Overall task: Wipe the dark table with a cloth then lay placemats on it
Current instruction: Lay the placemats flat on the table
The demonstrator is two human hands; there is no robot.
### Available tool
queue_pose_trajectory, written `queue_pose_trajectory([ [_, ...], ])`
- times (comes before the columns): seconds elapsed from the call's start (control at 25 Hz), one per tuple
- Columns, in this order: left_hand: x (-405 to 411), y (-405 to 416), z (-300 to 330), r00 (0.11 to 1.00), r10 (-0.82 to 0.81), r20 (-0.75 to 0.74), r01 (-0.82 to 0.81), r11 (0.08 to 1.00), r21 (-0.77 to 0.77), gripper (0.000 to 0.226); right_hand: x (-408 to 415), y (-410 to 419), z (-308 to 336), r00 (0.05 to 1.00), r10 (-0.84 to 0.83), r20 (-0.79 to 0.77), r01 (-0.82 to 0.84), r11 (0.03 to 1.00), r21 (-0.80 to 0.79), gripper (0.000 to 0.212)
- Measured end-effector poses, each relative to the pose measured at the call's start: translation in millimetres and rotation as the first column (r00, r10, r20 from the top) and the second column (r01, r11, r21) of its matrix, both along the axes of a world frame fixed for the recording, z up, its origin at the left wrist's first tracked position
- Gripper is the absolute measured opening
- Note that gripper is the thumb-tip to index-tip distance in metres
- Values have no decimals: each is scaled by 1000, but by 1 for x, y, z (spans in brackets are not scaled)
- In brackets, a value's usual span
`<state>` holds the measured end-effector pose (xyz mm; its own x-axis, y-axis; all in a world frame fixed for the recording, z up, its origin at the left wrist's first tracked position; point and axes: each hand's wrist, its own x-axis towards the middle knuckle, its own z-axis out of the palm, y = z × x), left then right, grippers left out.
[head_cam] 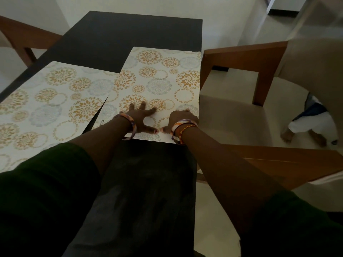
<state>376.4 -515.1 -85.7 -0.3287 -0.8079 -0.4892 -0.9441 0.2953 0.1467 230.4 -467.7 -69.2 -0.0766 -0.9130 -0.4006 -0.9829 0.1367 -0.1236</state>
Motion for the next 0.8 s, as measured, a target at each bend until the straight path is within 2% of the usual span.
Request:
queue_pose_trajectory([
  [0.16,-3,3,3,1000,8,-3,-8,1000,-11,87,5,-4,-5,999,-31,-27,33,996,79,70],
  [0.28,-3,22,3,999,-24,-42,19,994,-112,71,11,4,1,994,-113,6,111,980,165,64],
  [0.36,8,35,1,995,-82,-56,72,984,-164,61,27,14,12,997,-78,2,77,987,142,64],
  [0.48,47,41,5,992,-85,-99,65,979,-192,57,75,27,19,999,-50,-10,51,996,74,80],
  [0.68,148,30,20,988,-12,-155,-23,974,-225,53,183,26,14,989,95,113,-99,995,25,76],
  [0.8,223,22,22,988,81,-131,-108,971,-212,55,257,21,9,974,133,184,-143,989,42,85],
])
